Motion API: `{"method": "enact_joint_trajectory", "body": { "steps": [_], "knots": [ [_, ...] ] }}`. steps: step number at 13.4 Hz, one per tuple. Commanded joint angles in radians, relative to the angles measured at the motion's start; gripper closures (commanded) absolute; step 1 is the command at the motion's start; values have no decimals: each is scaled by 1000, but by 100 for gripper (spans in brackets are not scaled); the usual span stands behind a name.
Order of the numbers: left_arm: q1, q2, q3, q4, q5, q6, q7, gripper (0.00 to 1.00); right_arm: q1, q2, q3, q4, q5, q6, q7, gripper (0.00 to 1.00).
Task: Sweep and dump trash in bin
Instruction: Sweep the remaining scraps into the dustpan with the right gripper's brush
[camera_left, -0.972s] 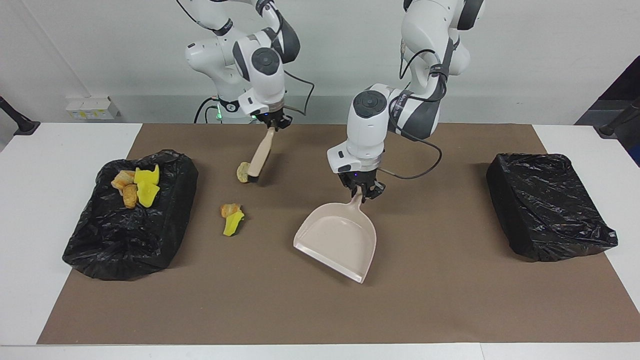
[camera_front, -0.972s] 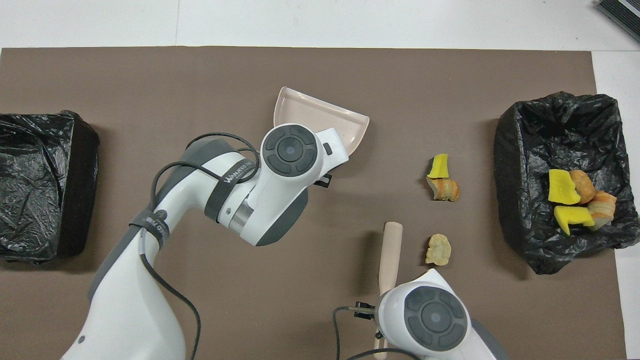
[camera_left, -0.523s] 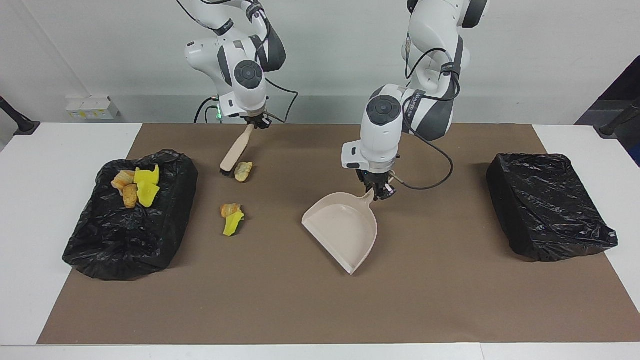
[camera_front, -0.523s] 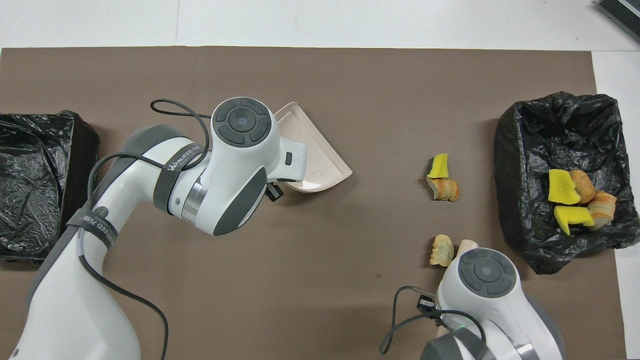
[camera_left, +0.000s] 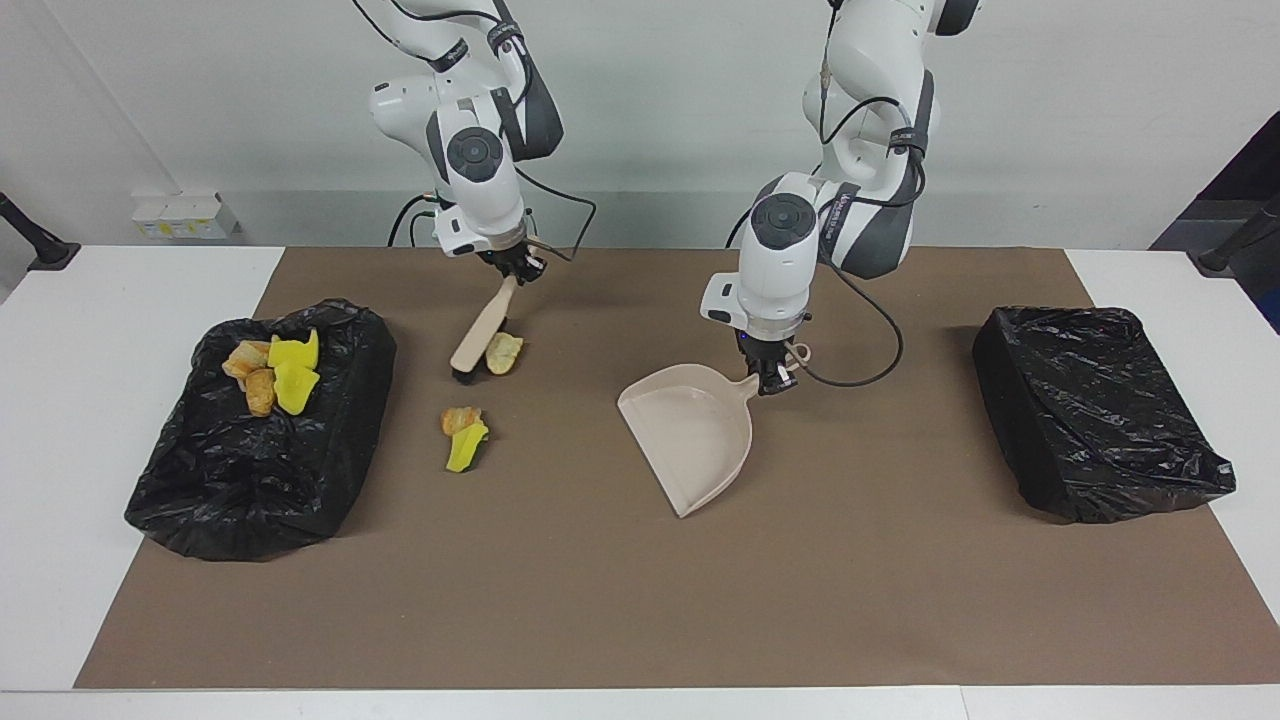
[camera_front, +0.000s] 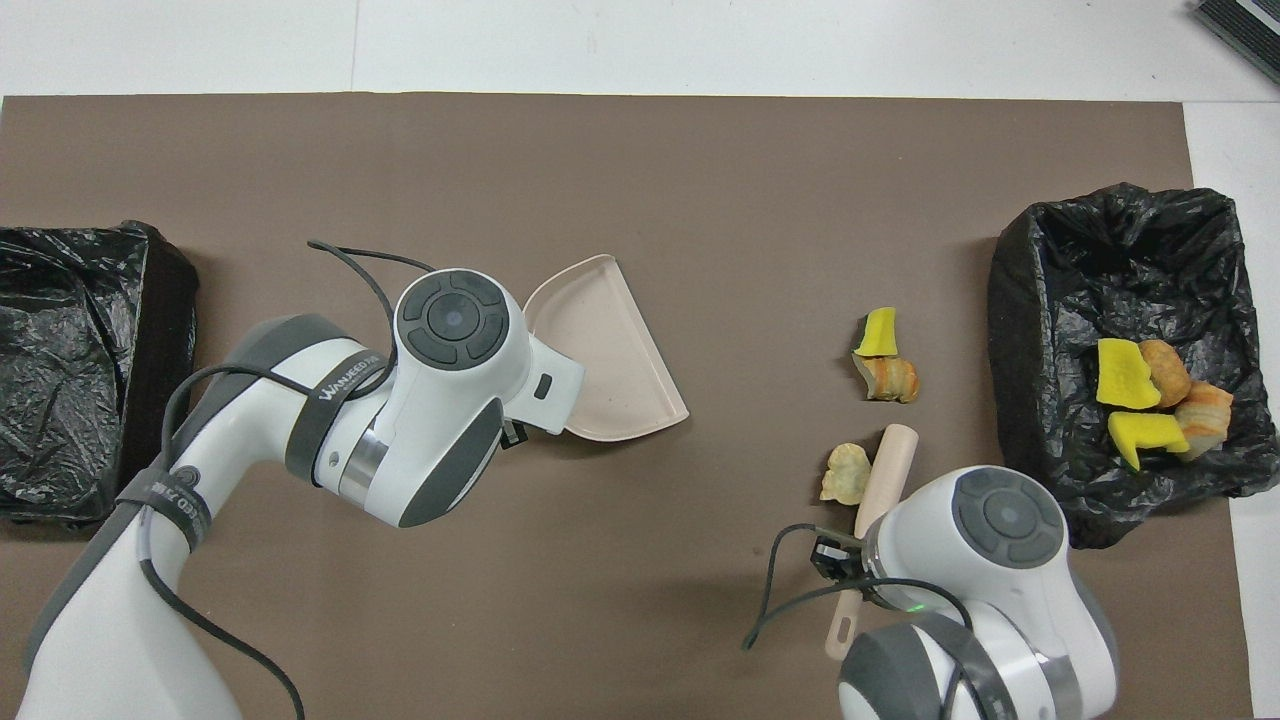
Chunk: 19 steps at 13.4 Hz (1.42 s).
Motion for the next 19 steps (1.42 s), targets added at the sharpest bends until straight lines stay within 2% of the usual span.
{"method": "enact_joint_trajectory", "body": {
  "steps": [1, 3, 5, 7, 9, 12, 13, 15, 19],
  "knots": [
    [-42, -65, 2, -101, 31, 65, 15, 100, -13, 141, 8, 173, 61, -8, -27, 100],
    [-43, -85, 2, -139, 40, 84, 24, 100, -11, 207, 8, 258, 73, -8, -29, 100],
    [-34, -85, 4, -153, 40, 120, 169, 100, 3, 284, 13, 333, 73, 1, -35, 100],
    [-34, -99, 4, -180, 40, 149, 196, 100, 38, 307, 14, 382, 96, 5, -96, 100],
    [-36, -107, 4, -207, 42, 182, 197, 100, 44, 333, 14, 434, 148, 2, -261, 100],
    [-39, -108, 2, -223, 42, 200, 197, 100, 30, 301, 6, 460, 121, -63, -369, 100],
    [-45, -121, 2, -237, 40, 212, 197, 100, 18, 286, 0, 476, 103, -110, -378, 100],
    [-43, -124, 2, -251, 40, 217, 196, 100, -29, 277, 3, 514, -42, -185, -381, 100],
    [-36, -124, 1, -251, 40, 225, 188, 100, -101, 272, 2, 508, -226, -216, -383, 100]
  ]
}}
